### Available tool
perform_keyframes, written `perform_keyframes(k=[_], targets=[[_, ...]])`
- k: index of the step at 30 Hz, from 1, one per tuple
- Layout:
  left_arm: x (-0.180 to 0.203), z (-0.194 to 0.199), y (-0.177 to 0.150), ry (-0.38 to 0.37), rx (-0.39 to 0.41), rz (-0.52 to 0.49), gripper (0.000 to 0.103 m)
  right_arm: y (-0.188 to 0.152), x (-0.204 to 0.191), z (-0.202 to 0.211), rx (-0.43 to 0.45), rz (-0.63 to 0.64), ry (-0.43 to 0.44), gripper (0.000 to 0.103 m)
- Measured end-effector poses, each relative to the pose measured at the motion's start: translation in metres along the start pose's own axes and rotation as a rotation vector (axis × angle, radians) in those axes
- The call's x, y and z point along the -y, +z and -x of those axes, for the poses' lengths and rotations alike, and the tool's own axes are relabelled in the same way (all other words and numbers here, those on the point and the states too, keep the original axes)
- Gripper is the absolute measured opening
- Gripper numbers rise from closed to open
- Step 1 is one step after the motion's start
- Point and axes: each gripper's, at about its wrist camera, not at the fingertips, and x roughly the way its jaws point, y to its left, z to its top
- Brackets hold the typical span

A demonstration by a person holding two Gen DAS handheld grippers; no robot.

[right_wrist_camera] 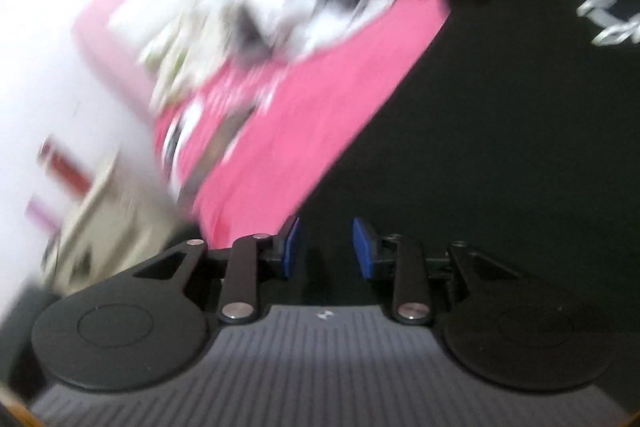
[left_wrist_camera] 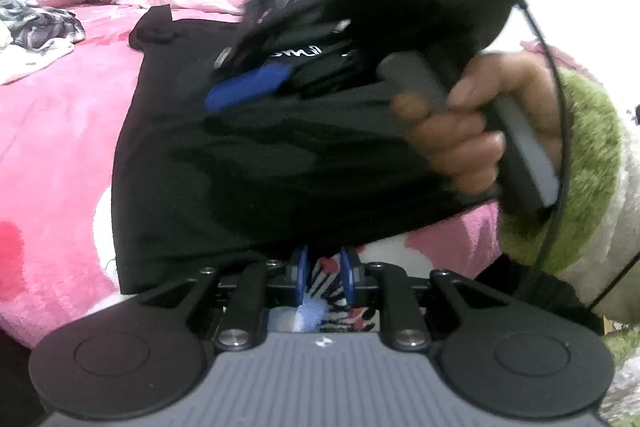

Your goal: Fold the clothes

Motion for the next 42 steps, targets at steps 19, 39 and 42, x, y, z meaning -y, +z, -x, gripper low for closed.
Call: perform_keyframes(k=[19,39,42], targets=[[0.043,-0.033,0.046,-0.039,-0.039,-0.191,0.029,-0.072,0.066,0.224,0.196,-0.105,-0.506,0.029],[0.050,-0.014,0.037,0.005,0.017,-0.266,0.035,-0.075,0.035,0.176,0.082,0.166,-0.285,0.026],[0.045,-0.014,0.033,0.026,-0.002,-0.240,0.035,-0.065,0.046,0.140,0.044,0.142,-0.316,0.025]])
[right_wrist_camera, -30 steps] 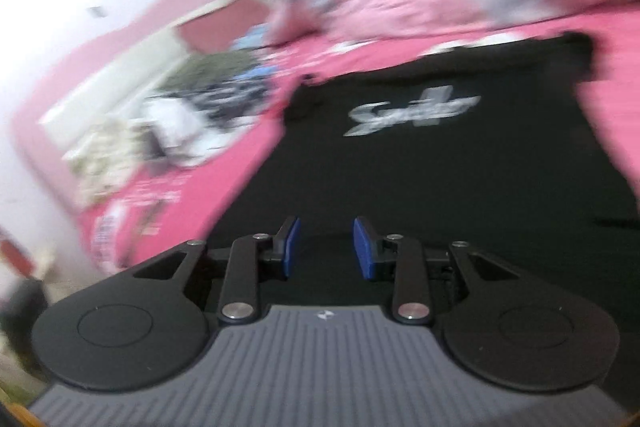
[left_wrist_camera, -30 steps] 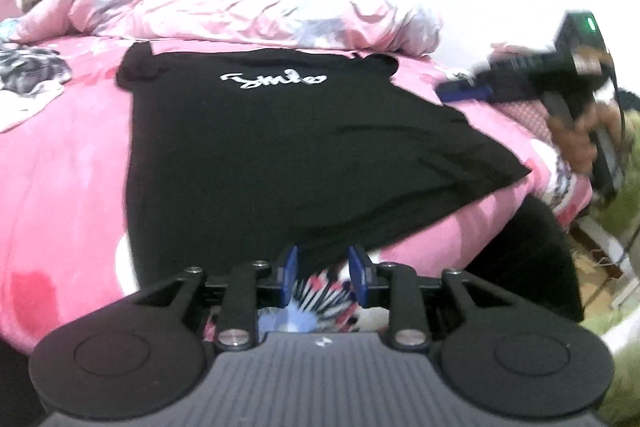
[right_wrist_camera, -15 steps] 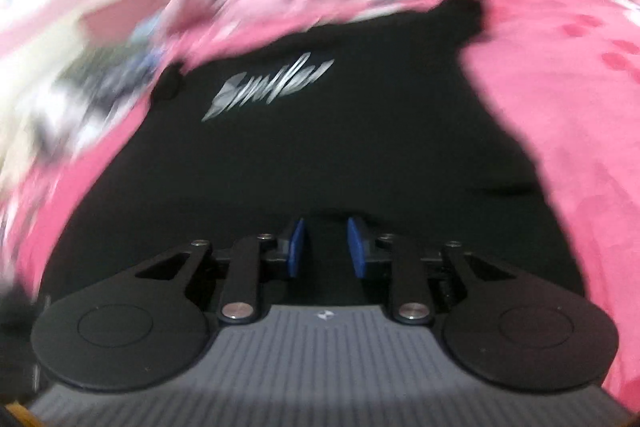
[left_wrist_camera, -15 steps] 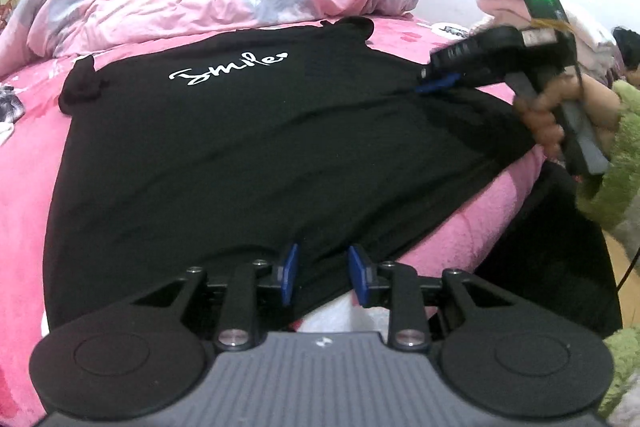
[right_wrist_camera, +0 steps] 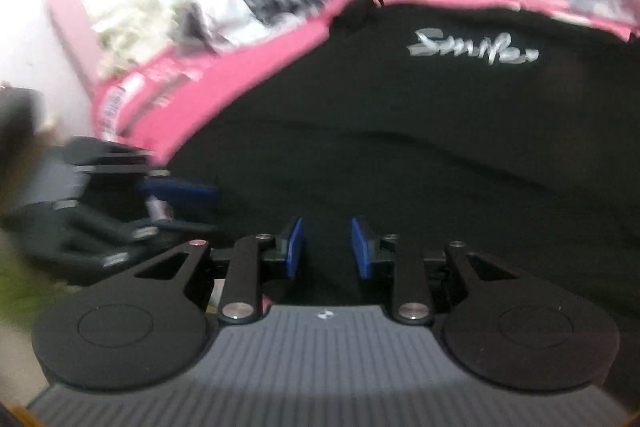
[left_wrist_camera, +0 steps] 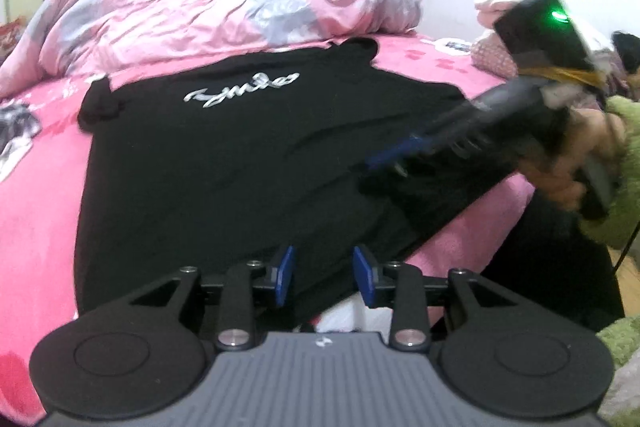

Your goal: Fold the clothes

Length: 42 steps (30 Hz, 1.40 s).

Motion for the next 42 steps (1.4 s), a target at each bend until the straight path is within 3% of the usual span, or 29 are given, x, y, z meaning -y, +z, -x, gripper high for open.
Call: perform_keyframes(k=[4,6,10,12,14,17,19,21,24,27,31,33,36,38,39,40,42], targets=[[-0.003,0.011,-0.005,-0.025,0.032,0.017,0.035,0.019,0.012,0.000,0.106,-0.124,-0.041,0.027],[-0.001,0.013,-0.008,-0.063,0.043,0.012,0.035,0.019,0.004,0.010,0.122,-0.072,0.024,0.027],[0.010,0.011,-0.015,-0.126,0.036,-0.045,0.035,0.006,-0.014,0.010,-0.011,0.079,0.242,0.026],[0.012,0.006,-0.018,-0.127,0.018,-0.046,0.035,0.002,-0.017,-0.003,-0.064,0.117,0.292,0.026],[0.011,0.000,-0.020,-0.120,-0.004,-0.029,0.034,0.004,-0.007,-0.020,-0.068,0.061,0.287,0.025],[0.006,0.000,-0.021,-0.116,-0.008,-0.012,0.033,0.009,0.028,-0.024,0.026,-0.151,0.303,0.021],[0.004,0.006,-0.020,-0.116,0.005,-0.010,0.033,0.010,0.044,-0.019,0.083,-0.256,0.318,0.025],[0.005,0.012,-0.019,-0.116,0.023,-0.021,0.033,0.010,0.048,-0.014,0.084,-0.274,0.369,0.026],[0.005,0.012,-0.019,-0.107,0.033,-0.024,0.033,0.007,0.039,-0.022,0.007,-0.230,0.483,0.026],[0.003,0.000,-0.018,-0.086,0.005,-0.004,0.033,0.011,0.027,-0.041,-0.056,-0.175,0.428,0.022],[-0.003,-0.007,-0.022,-0.092,-0.011,0.022,0.030,0.029,0.039,-0.040,0.033,-0.270,0.307,0.023],[-0.006,-0.007,-0.024,-0.102,-0.005,0.037,0.030,0.037,0.039,-0.030,0.036,-0.241,0.322,0.023],[-0.008,-0.006,-0.026,-0.110,0.002,0.054,0.030,0.043,0.020,-0.035,-0.065,-0.121,0.432,0.023],[-0.008,-0.006,-0.028,-0.108,0.004,0.058,0.029,0.041,0.002,-0.052,-0.135,-0.051,0.446,0.023],[-0.008,-0.006,-0.029,-0.106,0.006,0.058,0.029,0.039,-0.004,-0.062,-0.153,-0.037,0.413,0.017],[-0.008,-0.006,-0.030,-0.103,0.008,0.057,0.029,0.039,-0.003,-0.069,-0.144,-0.054,0.380,0.003],[-0.008,-0.006,-0.030,-0.103,0.011,0.054,0.029,0.048,0.017,-0.078,-0.091,-0.181,0.340,0.000]])
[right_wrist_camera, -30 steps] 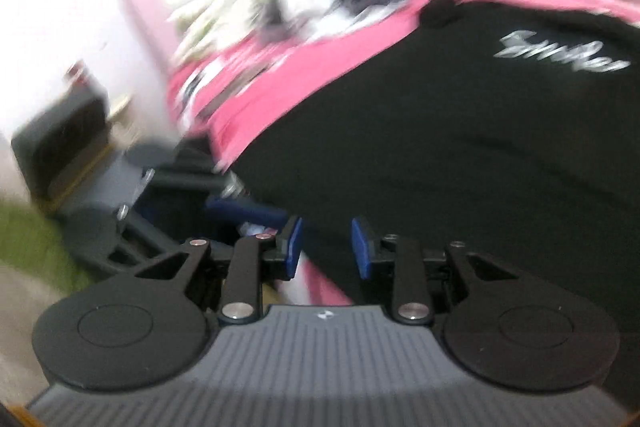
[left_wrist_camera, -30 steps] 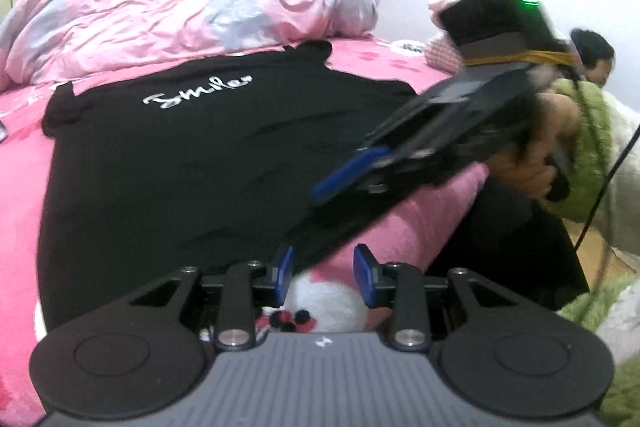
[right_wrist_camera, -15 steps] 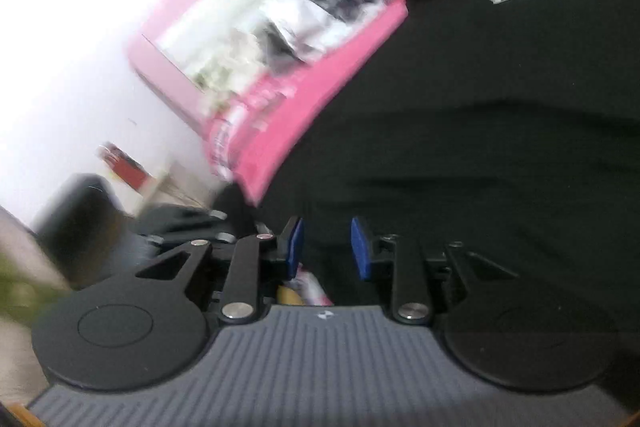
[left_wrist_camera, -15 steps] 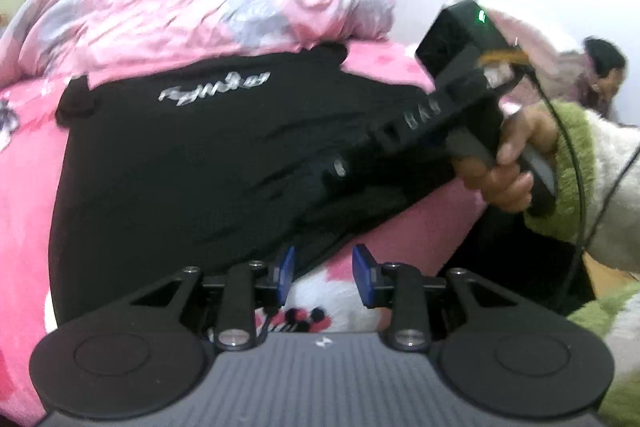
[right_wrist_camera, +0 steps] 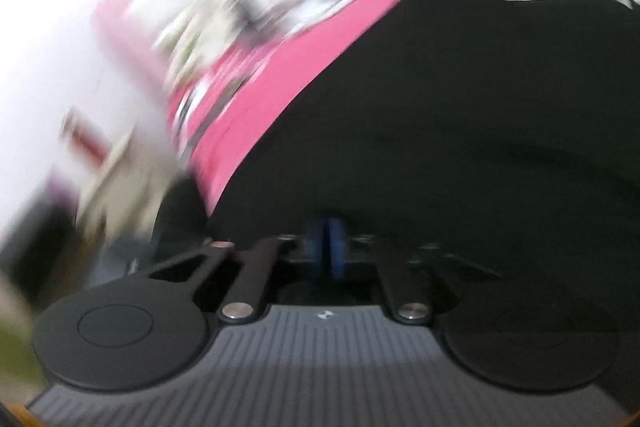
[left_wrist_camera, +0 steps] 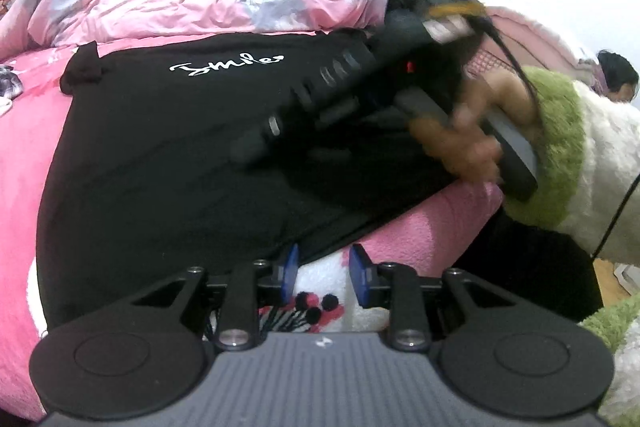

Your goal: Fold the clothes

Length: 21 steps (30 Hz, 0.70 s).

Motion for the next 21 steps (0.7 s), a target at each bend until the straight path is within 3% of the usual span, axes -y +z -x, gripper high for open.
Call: perform_keyframes(k=[1,3,7,10,11,15,16,18,21], targets=[[-0.001,0.000,0.000,-0.003,0.003,0.002,0.029,0.006,0.008,0.003,0.039,-0.053,-0.016,0.002],[-0.003,0.001,-0.002,-0.011,0.010,0.011,0.030,0.013,0.006,0.013,0.059,-0.040,-0.008,0.005],[-0.007,0.001,-0.004,-0.022,0.020,0.016,0.029,0.001,-0.020,0.013,-0.109,0.108,0.165,0.005],[-0.006,0.001,-0.005,-0.020,0.022,0.018,0.029,-0.003,-0.018,-0.018,-0.188,0.114,0.147,0.000],[-0.006,0.001,-0.005,-0.019,0.022,0.018,0.029,0.001,-0.012,-0.028,-0.178,0.090,0.124,0.000],[-0.007,0.002,-0.006,-0.025,0.026,0.023,0.029,0.026,0.019,-0.020,0.015,-0.089,0.086,0.000],[-0.008,0.002,-0.006,-0.029,0.027,0.026,0.029,0.030,0.021,-0.016,0.028,-0.107,0.079,0.005],[-0.010,0.003,-0.006,-0.037,0.030,0.030,0.029,0.030,0.014,-0.011,-0.012,-0.073,0.116,0.005],[-0.011,0.003,-0.007,-0.044,0.033,0.029,0.029,0.013,-0.014,-0.026,-0.156,0.014,0.239,0.005]])
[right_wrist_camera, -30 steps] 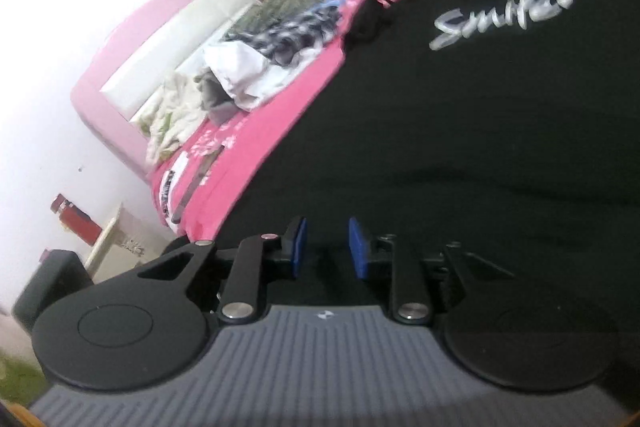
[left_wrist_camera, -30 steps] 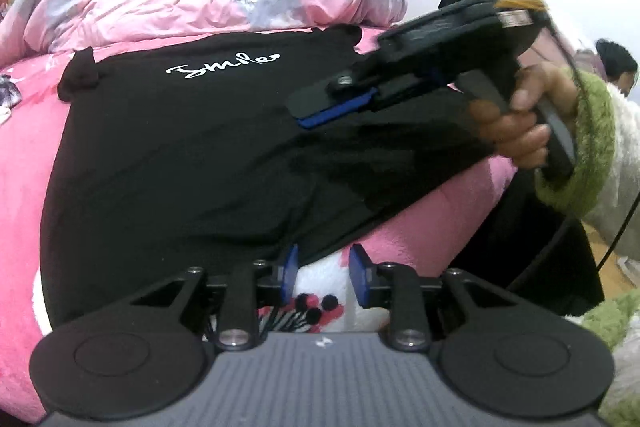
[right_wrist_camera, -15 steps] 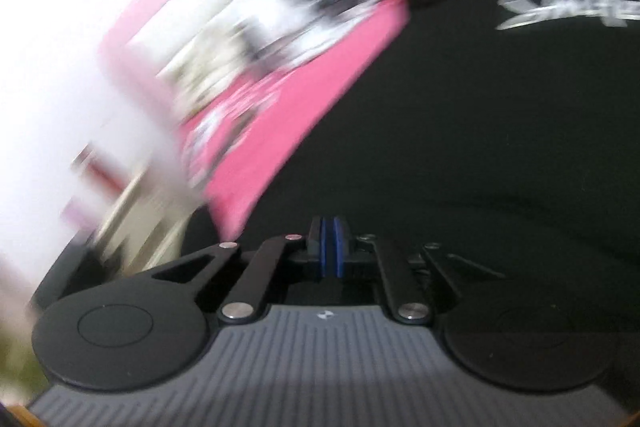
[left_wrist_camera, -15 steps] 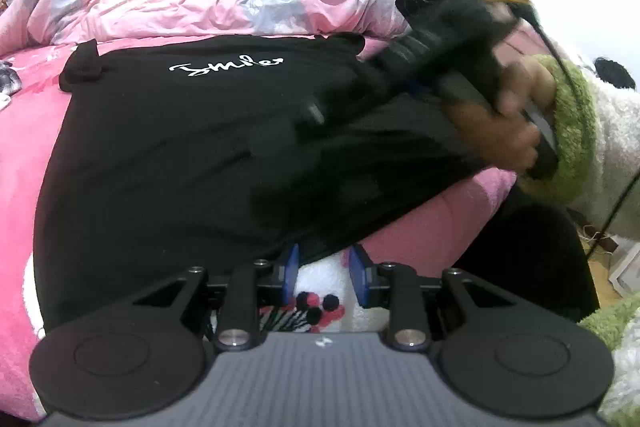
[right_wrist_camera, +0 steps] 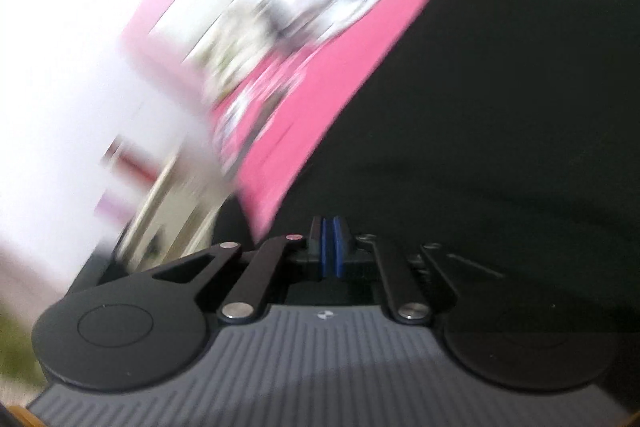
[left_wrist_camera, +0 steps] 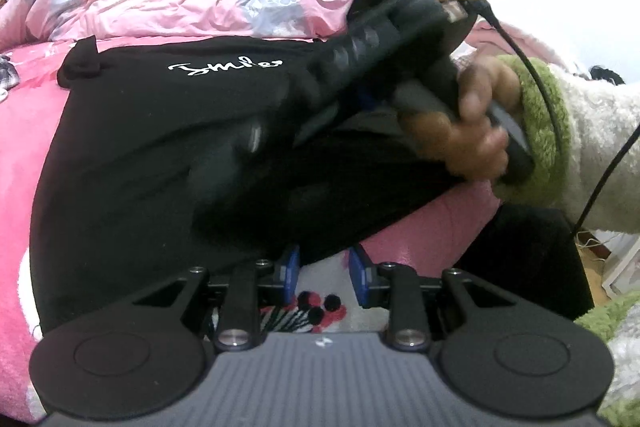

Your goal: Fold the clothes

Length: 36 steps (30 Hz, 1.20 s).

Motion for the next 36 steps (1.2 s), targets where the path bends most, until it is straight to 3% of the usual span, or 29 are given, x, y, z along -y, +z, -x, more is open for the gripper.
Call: perform_keyframes(k=[3,4,5,9,10,14,17,18,20,22,24,27,29,31,32,33,36], targets=[[0.000,0.000,-0.001,0.001,0.001,-0.004,0.029,0.000,-0.002,-0.042,-0.111,0.023,0.018,0.000],[0.001,0.001,-0.001,0.001,0.002,-0.005,0.028,0.007,0.007,-0.053,-0.106,-0.009,0.016,0.000],[0.000,0.001,-0.001,0.000,0.004,-0.005,0.027,0.017,0.015,-0.056,-0.069,-0.049,0.032,0.000],[-0.006,0.002,-0.002,-0.022,0.012,0.024,0.026,0.046,0.040,-0.034,0.173,-0.193,-0.050,0.004],[-0.007,0.003,-0.003,-0.027,0.014,0.030,0.026,0.046,0.041,-0.026,0.186,-0.207,-0.041,0.004],[-0.009,0.004,-0.004,-0.038,0.019,0.031,0.026,0.026,0.011,-0.025,0.022,-0.108,0.095,0.005],[-0.009,0.004,-0.004,-0.037,0.017,0.027,0.026,0.013,-0.001,-0.060,-0.140,-0.050,0.096,0.005],[-0.009,0.005,-0.004,-0.035,0.015,0.025,0.026,0.015,0.003,-0.072,-0.150,-0.056,0.074,0.000],[-0.008,0.005,-0.003,-0.031,0.012,0.023,0.026,0.027,0.011,-0.082,-0.086,-0.104,0.080,0.000],[-0.008,0.007,-0.003,-0.030,0.012,0.022,0.026,0.040,0.018,-0.070,0.055,-0.136,-0.017,0.000],[-0.008,0.008,-0.004,-0.028,0.014,0.021,0.025,0.060,0.029,-0.064,0.149,-0.197,-0.059,0.004],[-0.012,0.008,-0.003,-0.032,0.016,0.021,0.025,0.041,0.012,-0.034,0.122,-0.137,-0.011,0.005],[-0.013,0.008,-0.003,-0.035,0.016,0.022,0.025,0.021,-0.006,-0.024,0.041,-0.038,0.003,0.005],[-0.016,0.006,-0.001,-0.034,0.014,0.021,0.025,0.016,-0.009,-0.024,-0.032,0.048,-0.054,0.005],[-0.017,0.003,0.001,-0.031,0.013,0.019,0.025,0.015,-0.008,-0.031,-0.046,0.065,-0.126,0.002],[-0.018,0.001,0.003,-0.027,0.011,0.017,0.025,0.019,-0.002,-0.033,-0.032,0.059,-0.184,0.000],[-0.018,-0.002,0.005,-0.022,0.009,0.014,0.025,0.038,0.010,-0.039,0.136,0.011,-0.280,0.000]])
